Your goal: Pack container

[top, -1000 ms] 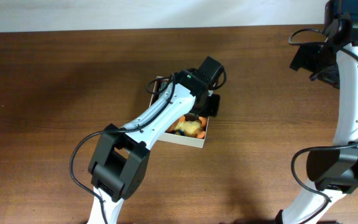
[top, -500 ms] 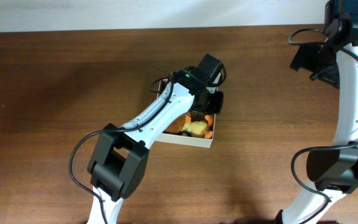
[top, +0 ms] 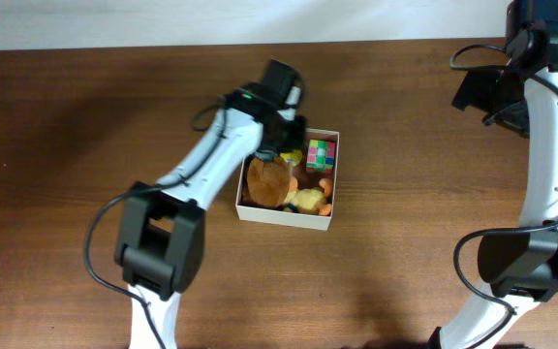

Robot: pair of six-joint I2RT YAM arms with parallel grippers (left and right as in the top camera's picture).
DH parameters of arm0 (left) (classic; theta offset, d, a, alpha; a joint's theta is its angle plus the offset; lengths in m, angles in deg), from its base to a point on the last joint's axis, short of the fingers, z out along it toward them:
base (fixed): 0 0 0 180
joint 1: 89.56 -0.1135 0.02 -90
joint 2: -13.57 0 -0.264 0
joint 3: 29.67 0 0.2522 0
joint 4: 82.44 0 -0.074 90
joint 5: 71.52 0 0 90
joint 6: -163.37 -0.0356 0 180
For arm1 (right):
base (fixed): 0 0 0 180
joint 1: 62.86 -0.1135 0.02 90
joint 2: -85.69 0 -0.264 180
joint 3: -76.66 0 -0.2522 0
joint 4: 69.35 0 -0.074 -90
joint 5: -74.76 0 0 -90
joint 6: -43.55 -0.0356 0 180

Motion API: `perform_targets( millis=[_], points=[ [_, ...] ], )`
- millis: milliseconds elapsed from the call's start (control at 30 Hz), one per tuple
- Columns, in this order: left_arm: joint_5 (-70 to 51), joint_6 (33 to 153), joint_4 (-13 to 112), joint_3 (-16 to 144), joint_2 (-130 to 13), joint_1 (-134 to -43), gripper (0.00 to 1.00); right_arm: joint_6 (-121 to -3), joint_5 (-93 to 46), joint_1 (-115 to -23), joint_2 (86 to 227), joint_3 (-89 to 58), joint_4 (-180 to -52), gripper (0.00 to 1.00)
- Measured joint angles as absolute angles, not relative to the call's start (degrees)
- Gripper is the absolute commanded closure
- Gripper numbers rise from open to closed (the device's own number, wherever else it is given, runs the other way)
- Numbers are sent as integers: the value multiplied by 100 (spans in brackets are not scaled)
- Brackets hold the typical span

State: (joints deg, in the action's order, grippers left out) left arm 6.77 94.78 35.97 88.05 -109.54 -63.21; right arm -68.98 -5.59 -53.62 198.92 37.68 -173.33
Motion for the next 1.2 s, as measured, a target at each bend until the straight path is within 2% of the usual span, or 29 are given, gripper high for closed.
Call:
perform_targets(
  millis=[200,733,1200],
  points=[
    [1106,9216,3562,8805,-10954,-6732,98,-6898,-559,-5362,19892,3768,-17333,1],
    [2367,8917,3271,8805,-10954,-6710,98,-6900,-559,-5362,19892,3768,-17335,1],
    [2607,8917,3217,8805,-10954,-6708,98,-6898,-559,-5362,19892,3768,-17333,1]
  ],
)
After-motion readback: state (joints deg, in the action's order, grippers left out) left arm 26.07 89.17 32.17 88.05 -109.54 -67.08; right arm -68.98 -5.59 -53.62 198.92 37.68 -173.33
